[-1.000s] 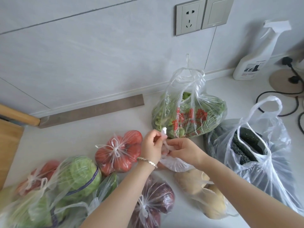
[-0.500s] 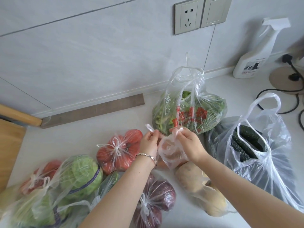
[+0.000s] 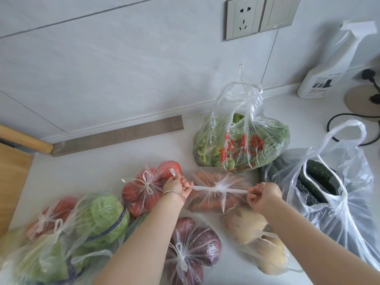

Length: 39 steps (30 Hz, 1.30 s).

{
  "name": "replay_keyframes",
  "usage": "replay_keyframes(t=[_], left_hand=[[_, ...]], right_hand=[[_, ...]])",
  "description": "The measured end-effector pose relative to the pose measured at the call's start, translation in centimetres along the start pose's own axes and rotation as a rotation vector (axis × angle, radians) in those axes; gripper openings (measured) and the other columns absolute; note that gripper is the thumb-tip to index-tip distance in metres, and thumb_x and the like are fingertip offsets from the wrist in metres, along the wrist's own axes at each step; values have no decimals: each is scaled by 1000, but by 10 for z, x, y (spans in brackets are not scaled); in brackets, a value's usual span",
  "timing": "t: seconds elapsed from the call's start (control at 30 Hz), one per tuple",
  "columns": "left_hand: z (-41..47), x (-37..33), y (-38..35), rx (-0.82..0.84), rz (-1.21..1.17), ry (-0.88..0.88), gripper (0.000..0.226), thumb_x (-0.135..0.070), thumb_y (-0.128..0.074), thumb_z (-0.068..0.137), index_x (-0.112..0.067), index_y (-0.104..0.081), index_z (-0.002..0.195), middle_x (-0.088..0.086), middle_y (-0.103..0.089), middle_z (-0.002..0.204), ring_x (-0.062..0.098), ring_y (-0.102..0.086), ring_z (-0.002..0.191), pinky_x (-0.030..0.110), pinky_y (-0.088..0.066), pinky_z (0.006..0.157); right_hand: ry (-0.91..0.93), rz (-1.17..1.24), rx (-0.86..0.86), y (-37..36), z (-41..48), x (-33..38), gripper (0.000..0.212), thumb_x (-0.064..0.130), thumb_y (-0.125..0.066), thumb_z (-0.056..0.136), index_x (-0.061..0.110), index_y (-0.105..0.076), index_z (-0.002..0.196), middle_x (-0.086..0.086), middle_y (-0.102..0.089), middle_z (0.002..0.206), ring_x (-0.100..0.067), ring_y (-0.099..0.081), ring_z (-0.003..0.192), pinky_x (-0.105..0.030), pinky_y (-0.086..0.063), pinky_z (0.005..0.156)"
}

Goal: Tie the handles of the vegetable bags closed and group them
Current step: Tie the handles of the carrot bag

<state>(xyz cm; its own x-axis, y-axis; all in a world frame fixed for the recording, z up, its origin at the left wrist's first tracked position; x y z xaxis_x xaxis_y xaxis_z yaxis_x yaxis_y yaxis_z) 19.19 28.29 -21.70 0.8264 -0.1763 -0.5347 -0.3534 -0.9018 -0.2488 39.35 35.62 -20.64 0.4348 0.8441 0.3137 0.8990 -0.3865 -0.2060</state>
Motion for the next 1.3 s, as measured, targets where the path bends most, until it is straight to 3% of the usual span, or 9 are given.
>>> replay_keyframes(t=[0.13,0.27,0.37,0.5,0.63,0.73,0.97,1.17,1.3], left_hand=[[-17,-2,-19,138,338,-267,29,-10,-39,96,-10,-42,67,1,-43,46,2,-30,28,15,-29,33],[-44,-6,-30,545,658,-292,25,-6,-44,92,-9,-59,72,-1,-66,73,5,-41,39,21,-36,51],[-52,-2,-38,720,691,-166,32,-1,-44,91,-7,-55,62,-5,-64,61,7,-47,41,25,-29,58],[-52,-3,-39,635,554,-148,48,3,-42,91,-12,-60,49,-2,-62,54,7,-48,44,20,-38,58],[-50,-4,-36,558,452,-183,32,2,-43,91,-3,-58,64,-1,-62,54,7,-50,44,15,-43,50],[-53,-4,-40,538,441,-195,32,2,-42,92,-2,-57,64,2,-59,53,6,-49,42,13,-43,48],[-55,-8,-39,331,567,-386,26,-8,-54,89,-14,-65,66,-7,-65,51,6,-59,52,24,-52,66],[-72,-13,-53,339,624,-487,20,-4,-57,87,-8,-65,69,-4,-66,50,7,-66,54,28,-58,70],[-70,-6,-67,366,484,-368,13,-1,-56,87,7,-65,83,-3,-68,52,7,-66,57,24,-59,70]], right_hand=[[205,-190,83,-26,-19,18,34,3,-29,88,15,-32,57,4,-29,32,-14,-28,49,-21,-26,41],[510,-746,442,-59,-64,23,33,-7,-37,76,10,-46,50,-5,-52,61,-19,-47,61,-29,-44,64],[569,-862,492,-73,-75,14,29,-5,-39,78,6,-51,54,-5,-56,60,-19,-48,56,-31,-38,57],[513,-609,505,-73,-64,15,24,-7,-41,83,1,-62,74,-8,-60,70,-21,-54,65,-31,-47,66],[694,-1079,456,-47,-46,5,29,0,-50,87,8,-64,111,2,-62,90,0,-56,75,-16,-43,75],[799,-1350,535,-40,-38,-18,20,18,-55,90,2,-68,85,-4,-52,65,-8,-41,51,-21,-35,55],[665,-936,338,-41,-24,-35,25,16,-53,91,5,-66,72,6,-47,48,-8,-33,41,-18,-28,43],[839,-1294,397,-54,-26,-46,42,5,-45,87,17,-29,50,2,-30,48,-12,-25,47,-28,-18,50],[871,-1352,495,-42,-23,-50,31,12,-52,86,8,-42,57,-6,-43,58,-19,-38,57,-32,-29,57]])
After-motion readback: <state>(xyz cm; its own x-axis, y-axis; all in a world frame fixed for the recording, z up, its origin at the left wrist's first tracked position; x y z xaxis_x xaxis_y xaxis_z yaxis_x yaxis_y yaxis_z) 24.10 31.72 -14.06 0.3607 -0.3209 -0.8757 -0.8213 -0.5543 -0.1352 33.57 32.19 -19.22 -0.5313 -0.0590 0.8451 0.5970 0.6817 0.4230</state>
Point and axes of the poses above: each hand's wrist, its own z-axis towards the middle knuckle, its own y-axis out of the back of the hand, x = y × z, the point moved 1 cm from there along z, towards the middle knuckle
